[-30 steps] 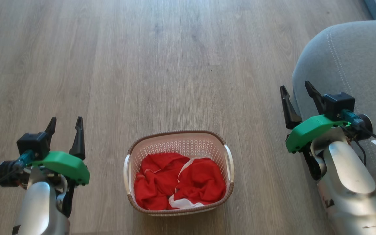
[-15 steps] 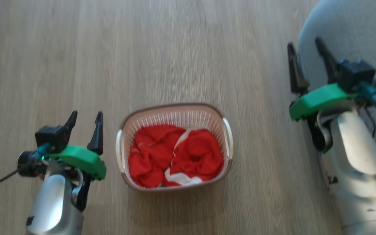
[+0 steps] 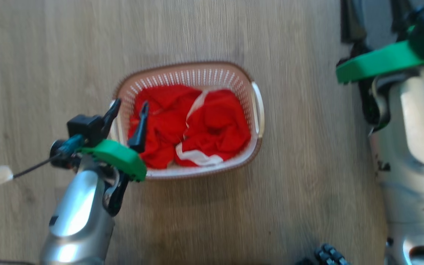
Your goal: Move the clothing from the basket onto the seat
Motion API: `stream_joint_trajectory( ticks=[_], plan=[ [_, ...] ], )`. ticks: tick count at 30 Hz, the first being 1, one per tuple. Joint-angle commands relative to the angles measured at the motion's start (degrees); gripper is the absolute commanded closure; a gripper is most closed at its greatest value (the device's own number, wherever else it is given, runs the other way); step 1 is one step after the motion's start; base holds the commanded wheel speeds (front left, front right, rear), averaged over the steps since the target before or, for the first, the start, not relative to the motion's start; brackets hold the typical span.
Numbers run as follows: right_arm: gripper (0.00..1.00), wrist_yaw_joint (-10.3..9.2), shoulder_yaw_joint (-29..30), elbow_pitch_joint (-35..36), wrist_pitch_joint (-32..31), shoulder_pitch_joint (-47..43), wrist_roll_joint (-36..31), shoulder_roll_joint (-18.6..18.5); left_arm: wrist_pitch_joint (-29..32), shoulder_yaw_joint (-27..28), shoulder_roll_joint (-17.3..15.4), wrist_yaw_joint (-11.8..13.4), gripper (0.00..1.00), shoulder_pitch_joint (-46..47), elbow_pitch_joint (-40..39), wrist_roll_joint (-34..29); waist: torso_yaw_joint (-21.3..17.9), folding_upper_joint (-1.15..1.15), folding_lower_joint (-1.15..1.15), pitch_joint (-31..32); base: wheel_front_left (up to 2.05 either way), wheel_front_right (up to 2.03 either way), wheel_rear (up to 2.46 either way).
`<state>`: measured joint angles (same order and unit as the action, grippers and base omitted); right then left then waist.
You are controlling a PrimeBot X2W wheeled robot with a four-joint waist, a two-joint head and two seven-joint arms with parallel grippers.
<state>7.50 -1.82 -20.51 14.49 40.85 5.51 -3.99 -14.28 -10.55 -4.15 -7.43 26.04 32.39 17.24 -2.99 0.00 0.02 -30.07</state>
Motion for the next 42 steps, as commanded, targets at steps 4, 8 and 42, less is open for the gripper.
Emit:
stream_joint_trajectory(
  ticks=[4, 8, 42],
  plan=[
    [0.0, -0.01, -0.25, 4.18, 0.51, 3.66, -1.16, 1.04, -0.72, -2.54, -2.34, -0.06, 0.0, 3.74, -0.17, 1.53, -1.12, 0.0, -0.02, -9.15, 0.0, 0.0, 0.0],
    [0.0, -0.01, -0.85, 5.26, 0.51, 5.47, -2.11, 1.08, -0.72, -8.26, -4.17, -0.06, 0.0, 6.71, 2.26, 1.85, -2.07, 0.0, -0.02, -13.19, 0.0, 0.0, 0.0],
    [0.0, -0.01, -4.65, 8.57, 0.51, 4.55, 5.31, 1.11, 3.78, -36.87, -4.15, 5.01, 0.0, 35.95, 39.12, -15.43, -11.46, 0.0, -0.02, -25.09, 0.0, 0.0, 0.0]
  ],
)
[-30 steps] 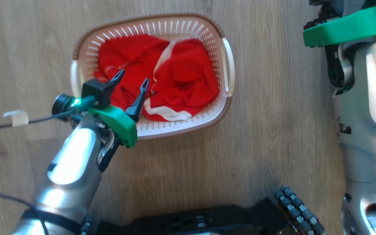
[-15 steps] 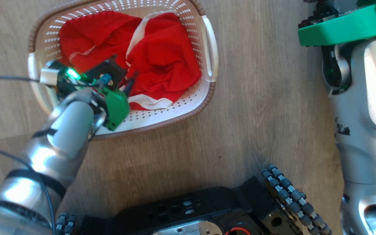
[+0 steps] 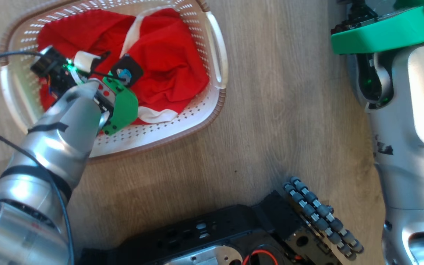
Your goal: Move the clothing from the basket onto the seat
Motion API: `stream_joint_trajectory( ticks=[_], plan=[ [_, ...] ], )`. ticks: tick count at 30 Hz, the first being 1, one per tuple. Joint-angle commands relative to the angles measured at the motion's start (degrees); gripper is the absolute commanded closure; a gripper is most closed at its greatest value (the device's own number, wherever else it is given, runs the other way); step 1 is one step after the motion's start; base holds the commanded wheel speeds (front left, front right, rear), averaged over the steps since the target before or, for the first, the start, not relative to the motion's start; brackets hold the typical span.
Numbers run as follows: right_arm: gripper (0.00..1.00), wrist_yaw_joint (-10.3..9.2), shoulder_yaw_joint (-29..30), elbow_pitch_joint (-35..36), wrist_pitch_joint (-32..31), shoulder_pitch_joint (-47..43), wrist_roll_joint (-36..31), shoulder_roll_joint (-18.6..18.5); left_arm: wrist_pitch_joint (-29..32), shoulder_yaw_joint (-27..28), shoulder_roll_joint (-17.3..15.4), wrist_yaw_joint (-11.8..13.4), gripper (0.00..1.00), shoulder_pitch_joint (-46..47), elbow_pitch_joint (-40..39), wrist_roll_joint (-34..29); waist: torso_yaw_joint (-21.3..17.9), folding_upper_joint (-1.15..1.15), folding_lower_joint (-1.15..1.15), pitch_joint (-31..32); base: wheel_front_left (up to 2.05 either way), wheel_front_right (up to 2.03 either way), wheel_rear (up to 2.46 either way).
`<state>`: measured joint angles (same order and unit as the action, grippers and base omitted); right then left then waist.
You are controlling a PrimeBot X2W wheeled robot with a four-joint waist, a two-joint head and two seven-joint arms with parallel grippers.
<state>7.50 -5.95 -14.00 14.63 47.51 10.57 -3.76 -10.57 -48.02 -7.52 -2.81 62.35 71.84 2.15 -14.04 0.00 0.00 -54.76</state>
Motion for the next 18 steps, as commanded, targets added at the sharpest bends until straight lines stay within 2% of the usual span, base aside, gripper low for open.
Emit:
stream_joint_trajectory(
  ticks=[1, 15, 16, 17, 18],
  plan=[
    [0.0, -0.01, -0.7, 2.08, 0.37, -2.1, 0.53, 0.88, 0.27, 0.6, -0.77, 0.35, 0.0, -0.05, -0.08, -0.2, -0.78, 0.0, 0.0, -0.71, 0.0, 0.0, 0.0],
    [0.0, -0.01, -0.49, 2.92, 0.37, -4.4, 3.64, 0.88, 2.88, -1.08, -1.55, -0.39, 0.0, 0.87, 1.58, 0.29, -3.73, 0.0, 0.0, -2.32, 0.0, 0.0, 0.0],
    [0.0, -0.01, -0.5, 2.95, 0.37, -4.48, 3.68, 0.88, 3.04, -1.08, -1.6, -0.4, 0.07, 0.87, 1.63, 0.45, -3.81, 0.0, 0.0, -2.34, 0.0, 0.0, 0.0],
    [0.0, -0.01, -0.5, 2.94, 0.37, -4.51, 3.77, 0.88, 3.02, -0.99, -1.62, -0.47, 0.94, 0.87, 1.67, 0.71, -3.88, 0.0, 0.0, -2.34, 0.0, 0.0, 0.0],
    [0.0, -0.01, -0.52, 2.91, 0.37, -4.51, 3.89, 0.88, 2.97, -0.9, -1.65, -0.54, 1.0, 0.87, 1.7, 0.97, -3.94, 0.0, 0.0, -2.33, 0.0, 0.0, 0.0]
  ],
)
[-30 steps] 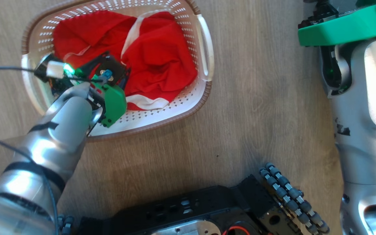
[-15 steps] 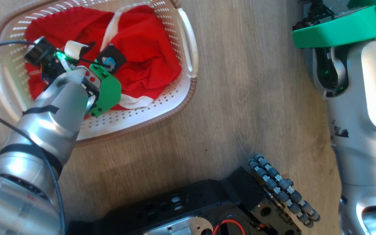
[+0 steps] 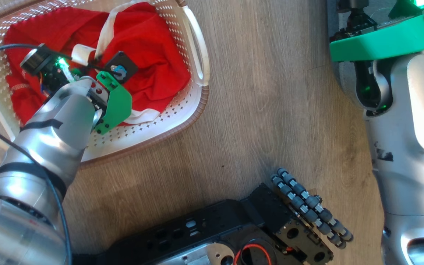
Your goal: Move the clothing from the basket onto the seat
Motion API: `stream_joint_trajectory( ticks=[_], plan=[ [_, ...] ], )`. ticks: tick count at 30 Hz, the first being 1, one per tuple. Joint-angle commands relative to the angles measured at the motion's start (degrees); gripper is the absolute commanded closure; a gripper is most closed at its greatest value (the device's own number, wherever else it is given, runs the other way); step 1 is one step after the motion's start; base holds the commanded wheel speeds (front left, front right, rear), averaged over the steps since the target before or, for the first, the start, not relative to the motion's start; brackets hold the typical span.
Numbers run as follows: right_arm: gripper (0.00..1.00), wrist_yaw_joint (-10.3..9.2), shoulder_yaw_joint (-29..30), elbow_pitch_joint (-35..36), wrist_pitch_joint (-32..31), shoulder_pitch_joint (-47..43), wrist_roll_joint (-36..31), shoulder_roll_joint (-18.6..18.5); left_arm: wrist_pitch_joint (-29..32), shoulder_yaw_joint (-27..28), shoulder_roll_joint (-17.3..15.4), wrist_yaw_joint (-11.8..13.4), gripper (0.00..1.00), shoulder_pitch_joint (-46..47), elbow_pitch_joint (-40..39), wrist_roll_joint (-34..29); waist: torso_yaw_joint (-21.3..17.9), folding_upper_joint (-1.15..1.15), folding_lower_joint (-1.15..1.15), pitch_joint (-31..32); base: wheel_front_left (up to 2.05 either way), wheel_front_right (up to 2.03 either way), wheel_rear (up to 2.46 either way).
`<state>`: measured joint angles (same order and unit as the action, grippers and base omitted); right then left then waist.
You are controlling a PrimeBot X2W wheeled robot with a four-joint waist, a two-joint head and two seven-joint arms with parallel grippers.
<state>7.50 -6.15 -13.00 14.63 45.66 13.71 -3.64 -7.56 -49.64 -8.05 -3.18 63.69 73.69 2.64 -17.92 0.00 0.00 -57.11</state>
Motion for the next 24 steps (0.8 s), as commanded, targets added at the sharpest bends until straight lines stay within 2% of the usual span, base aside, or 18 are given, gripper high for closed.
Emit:
stream_joint_trajectory(
  ticks=[1, 8, 16, 24],
  plan=[
    [0.0, -0.01, -0.35, 1.93, 0.37, -2.6, 0.9, 0.76, 0.33, 0.74, -1.17, -0.23, 1.0, -0.52, -0.11, 0.66, -0.11, 0.0, 0.0, 0.07, 0.0, 0.0, 0.0],
    [0.0, -0.01, -0.87, 1.86, 0.37, -1.18, 1.4, 0.76, -1.17, 2.76, -1.33, -0.39, 1.0, -1.12, 0.02, 3.68, 0.2, 0.0, 0.0, 1.56, 0.0, 0.0, 0.0],
    [0.0, -0.01, -0.34, 0.24, 0.37, -1.06, -1.82, 0.76, -5.64, 5.47, 2.22, -1.78, 1.0, -3.44, -0.62, 8.44, 5.1, 0.0, 0.0, 8.33, 0.0, 0.0, 0.0],
    [0.0, -0.01, -0.5, -3.1, 0.37, -2.44, -4.89, 0.76, -7.31, 8.6, 4.5, -2.66, 1.0, -7.78, -3.76, 13.85, 10.59, 0.0, 0.0, 17.32, 0.0, 0.0, 0.0]
  ],
)
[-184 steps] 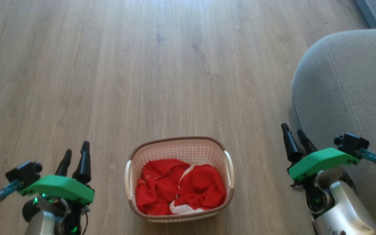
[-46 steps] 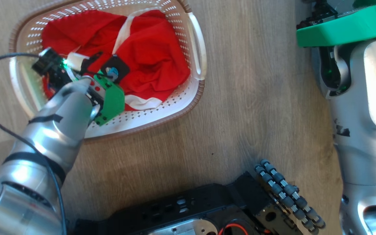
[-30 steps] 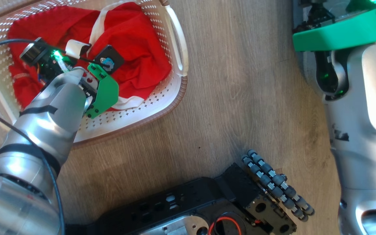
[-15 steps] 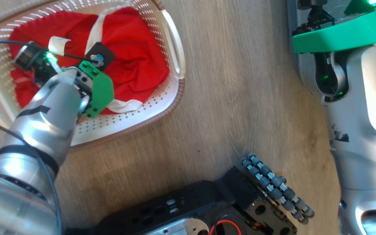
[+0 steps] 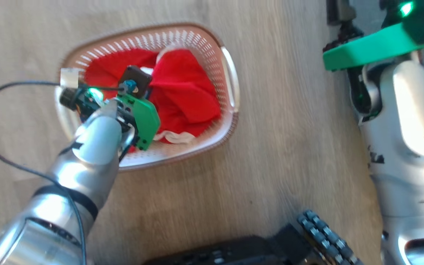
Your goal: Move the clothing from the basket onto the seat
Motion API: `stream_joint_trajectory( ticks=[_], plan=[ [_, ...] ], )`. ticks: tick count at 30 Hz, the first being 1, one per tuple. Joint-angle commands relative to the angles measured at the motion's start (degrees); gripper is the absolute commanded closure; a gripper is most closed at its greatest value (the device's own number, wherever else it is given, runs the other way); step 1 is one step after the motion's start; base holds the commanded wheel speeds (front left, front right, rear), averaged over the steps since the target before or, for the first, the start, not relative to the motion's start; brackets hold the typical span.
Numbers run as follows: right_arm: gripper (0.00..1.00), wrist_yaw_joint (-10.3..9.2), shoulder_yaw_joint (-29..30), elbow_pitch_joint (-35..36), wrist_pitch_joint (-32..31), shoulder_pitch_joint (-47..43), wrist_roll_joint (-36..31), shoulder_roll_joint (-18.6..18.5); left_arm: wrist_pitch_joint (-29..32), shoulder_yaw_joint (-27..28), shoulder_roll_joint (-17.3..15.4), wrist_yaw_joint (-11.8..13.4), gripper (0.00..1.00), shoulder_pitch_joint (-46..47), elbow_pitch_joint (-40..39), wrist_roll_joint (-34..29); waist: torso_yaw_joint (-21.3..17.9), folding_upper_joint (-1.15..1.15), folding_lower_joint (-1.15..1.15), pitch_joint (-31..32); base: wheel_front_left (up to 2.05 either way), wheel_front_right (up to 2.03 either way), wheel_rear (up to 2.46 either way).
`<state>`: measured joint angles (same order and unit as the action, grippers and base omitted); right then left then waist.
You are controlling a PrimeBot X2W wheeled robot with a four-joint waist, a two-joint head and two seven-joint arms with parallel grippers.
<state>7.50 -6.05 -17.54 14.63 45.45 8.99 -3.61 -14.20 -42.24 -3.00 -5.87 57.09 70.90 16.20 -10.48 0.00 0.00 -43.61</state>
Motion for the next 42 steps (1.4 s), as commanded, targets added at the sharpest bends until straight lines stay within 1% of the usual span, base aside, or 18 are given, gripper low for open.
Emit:
stream_joint_trajectory(
  ticks=[1, 4, 9, 16, 17, 23, 30, 34, 42],
  plan=[
    [0.0, -0.01, -0.67, 0.94, 0.37, -2.51, -0.52, 0.73, -0.72, 1.68, -0.4, -0.03, 1.0, -1.9, -1.64, 1.04, 3.81, 0.0, 0.0, 5.06, 0.0, 0.0, 0.0],
    [0.0, -0.01, -0.97, -0.54, 0.37, -3.51, -1.54, 0.73, -0.77, 3.48, -0.19, 0.0, 1.0, -4.06, -5.49, 2.95, 5.57, 0.0, 0.0, 8.55, 0.0, 0.0, 0.0],
    [0.0, -0.01, -1.25, -2.64, 0.37, -5.54, -2.24, 0.7, -0.78, 6.45, -0.17, 0.61, 1.0, -7.97, -11.91, 4.36, 8.24, 0.0, 0.0, 14.28, 0.0, 0.0, 0.0],
    [0.0, -0.01, -1.93, -5.42, 0.37, -9.96, -1.4, 0.19, -0.79, 11.38, -0.45, 1.24, 1.0, -14.41, -19.54, 4.96, 10.56, 0.0, 0.0, 22.63, 0.0, 0.0, 0.0],
    [0.0, -0.01, -2.07, -6.12, 0.37, -11.45, -0.94, -0.11, -0.79, 12.47, -0.43, 1.25, 1.0, -16.17, -21.4, 4.7, 11.2, 0.0, 0.0, 24.8, 0.0, 0.0, 0.0],
    [0.0, -0.01, -2.35, -7.53, 0.37, -15.31, 0.56, -0.2, -0.79, 18.08, -0.32, 1.68, 1.0, -20.76, -27.5, 5.11, 12.29, 0.0, 0.0, 30.44, 0.0, 0.0, 0.0],
    [0.0, -0.01, -3.25, -8.62, 0.37, -18.43, 1.7, -0.36, -0.79, 22.98, -0.22, 1.91, 1.0, -23.11, -33.46, 3.82, 13.17, 0.0, 0.0, 34.45, 0.0, 0.0, 0.0],
    [0.0, -0.01, -3.14, -8.98, 0.37, -19.92, 2.05, -0.37, -0.79, 25.42, -0.19, 1.57, 1.0, -23.0, -37.18, 2.6, 13.77, 0.0, 0.0, 36.27, 0.0, 0.0, 0.0],
    [0.0, -0.01, -2.46, -9.53, 0.37, -22.89, 2.57, -0.41, -0.8, 26.97, -0.08, 0.29, 1.0, -21.0, -45.76, 0.59, 14.52, 0.0, 0.0, 38.8, 0.0, 0.0, 0.0]
  ],
)
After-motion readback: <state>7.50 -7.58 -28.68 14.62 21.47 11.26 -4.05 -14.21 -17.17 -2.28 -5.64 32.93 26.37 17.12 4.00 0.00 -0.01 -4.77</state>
